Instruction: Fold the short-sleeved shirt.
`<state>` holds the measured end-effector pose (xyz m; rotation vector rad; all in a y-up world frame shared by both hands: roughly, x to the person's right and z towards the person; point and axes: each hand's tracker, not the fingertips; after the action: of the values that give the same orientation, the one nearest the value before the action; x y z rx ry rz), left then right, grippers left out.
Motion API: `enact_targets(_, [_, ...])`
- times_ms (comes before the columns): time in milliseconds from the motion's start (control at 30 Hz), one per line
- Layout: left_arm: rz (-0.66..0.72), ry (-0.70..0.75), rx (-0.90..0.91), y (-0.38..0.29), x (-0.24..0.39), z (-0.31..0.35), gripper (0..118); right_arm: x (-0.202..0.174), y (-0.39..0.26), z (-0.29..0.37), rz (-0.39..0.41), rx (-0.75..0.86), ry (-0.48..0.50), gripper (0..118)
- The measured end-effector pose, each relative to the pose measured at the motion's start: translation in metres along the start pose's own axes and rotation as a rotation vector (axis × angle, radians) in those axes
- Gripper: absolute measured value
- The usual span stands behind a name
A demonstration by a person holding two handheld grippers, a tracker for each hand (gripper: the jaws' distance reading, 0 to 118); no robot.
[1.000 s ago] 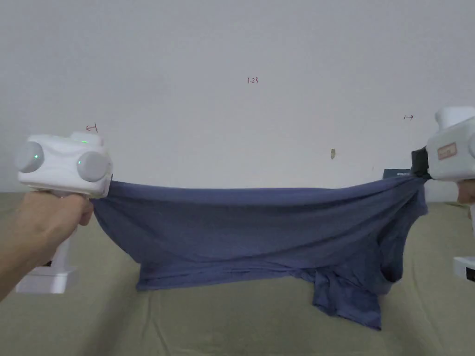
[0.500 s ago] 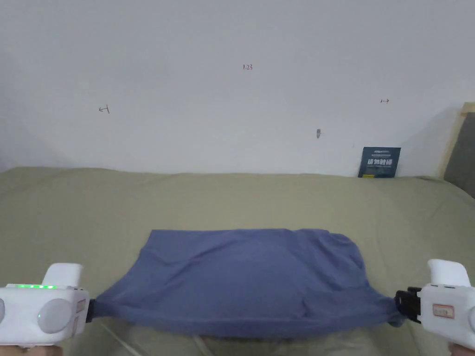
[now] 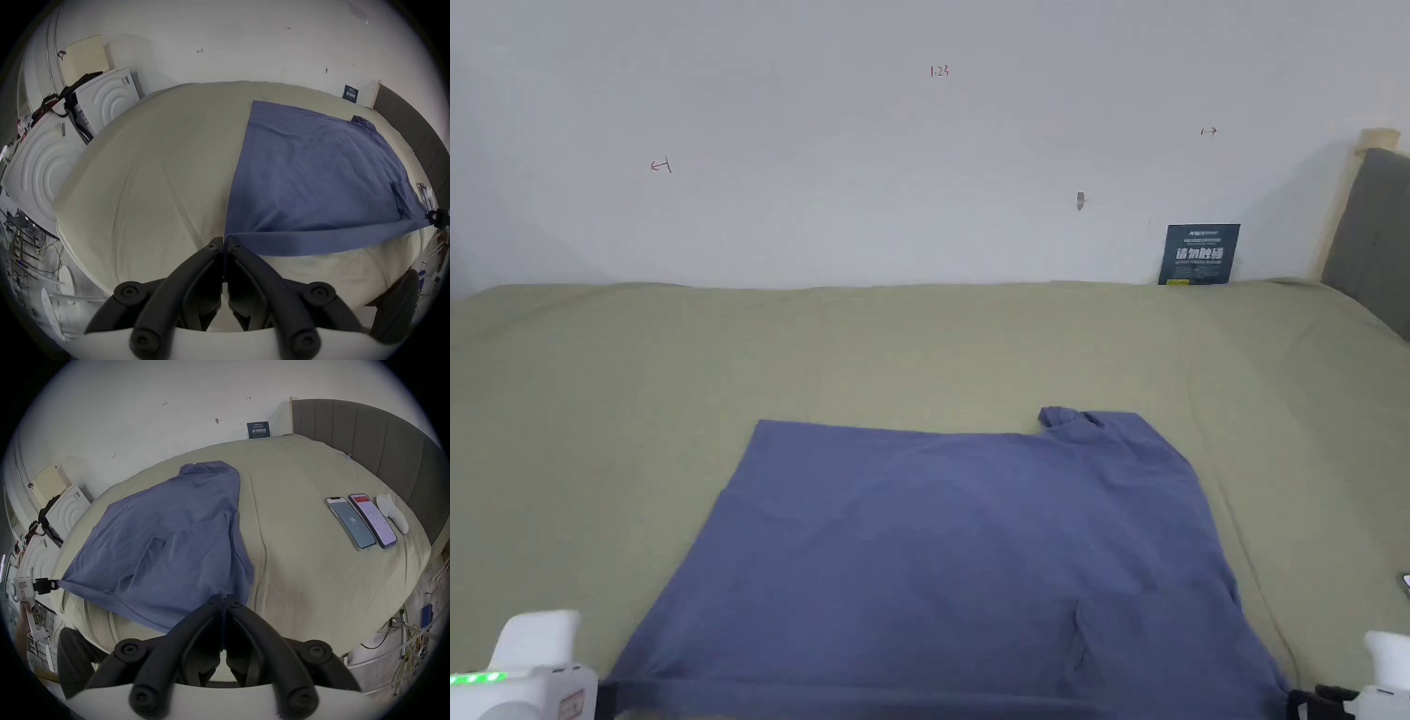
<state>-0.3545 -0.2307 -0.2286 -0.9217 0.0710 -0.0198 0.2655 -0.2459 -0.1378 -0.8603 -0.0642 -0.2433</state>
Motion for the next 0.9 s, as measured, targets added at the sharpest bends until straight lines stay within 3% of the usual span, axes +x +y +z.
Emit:
enact_targets(200, [-0.005, -0.025, -0.032, -0.026, 0.002, 0.004, 1, 0.007, -0.013, 0.0, -0.015, -0.029, -0.021, 3])
enact_targets(233, [-0.001, -0.017, -0.045, -0.028, 0.003, 0.001, 1, 0.006, -0.013, -0.002, -0.02, -0.031, -0.025, 6])
enact_targets(267, [0.006, -0.029, -0.046, -0.031, 0.003, 0.0, 3, 0.004, -0.013, -0.004, -0.028, -0.025, -0.045, 18])
enact_targets(300, [0.015, -0.042, -0.046, -0.032, 0.003, 0.0, 36, 0.003, -0.012, -0.004, -0.036, -0.022, -0.056, 67])
enact_targets(333, [0.03, -0.055, -0.045, -0.034, 0.001, 0.001, 90, 0.002, -0.01, -0.004, -0.039, -0.033, -0.075, 108])
enact_targets(367, [0.035, -0.061, -0.042, -0.034, 0.0, 0.002, 118, 0.002, -0.009, -0.002, -0.043, -0.046, -0.085, 118])
enact_targets(400, [0.061, -0.032, -0.068, -0.035, -0.002, 0.0, 113, 0.002, -0.008, -0.002, -0.044, -0.052, -0.077, 114])
enact_targets(433, [0.076, -0.054, 0.062, -0.038, -0.004, 0.01, 113, 0.003, -0.011, 0.022, -0.056, 0.014, -0.064, 114])
enact_targets(500, [0.076, -0.088, -0.045, -0.035, -0.012, 0.02, 113, 0.0, -0.012, 0.052, -0.033, -0.012, -0.093, 114])
enact_targets(600, [0.054, -0.119, -0.01, -0.039, -0.015, 0.038, 112, -0.016, -0.009, 0.043, -0.01, -0.043, -0.065, 113])
enact_targets(633, [0.032, -0.126, -0.001, -0.038, -0.019, 0.041, 108, -0.021, -0.013, 0.05, -0.005, 0.002, -0.048, 106])
enact_targets(667, [0.032, -0.141, 0.004, -0.04, -0.02, 0.045, 93, -0.025, -0.017, 0.049, 0.005, 0.034, -0.047, 84])
enact_targets(700, [0.029, -0.146, 0.004, -0.042, -0.02, 0.045, 36, -0.029, -0.019, 0.05, 0.021, 0.029, -0.061, 27])
enact_targets(733, [0.039, -0.148, -0.008, -0.044, -0.021, 0.041, 0, -0.033, -0.024, 0.049, 0.031, 0.061, -0.073, 0])
enact_targets(900, [0.06, -0.14, -0.052, -0.045, -0.028, 0.023, 0, -0.053, -0.032, 0.054, 0.046, 0.019, -0.077, 0])
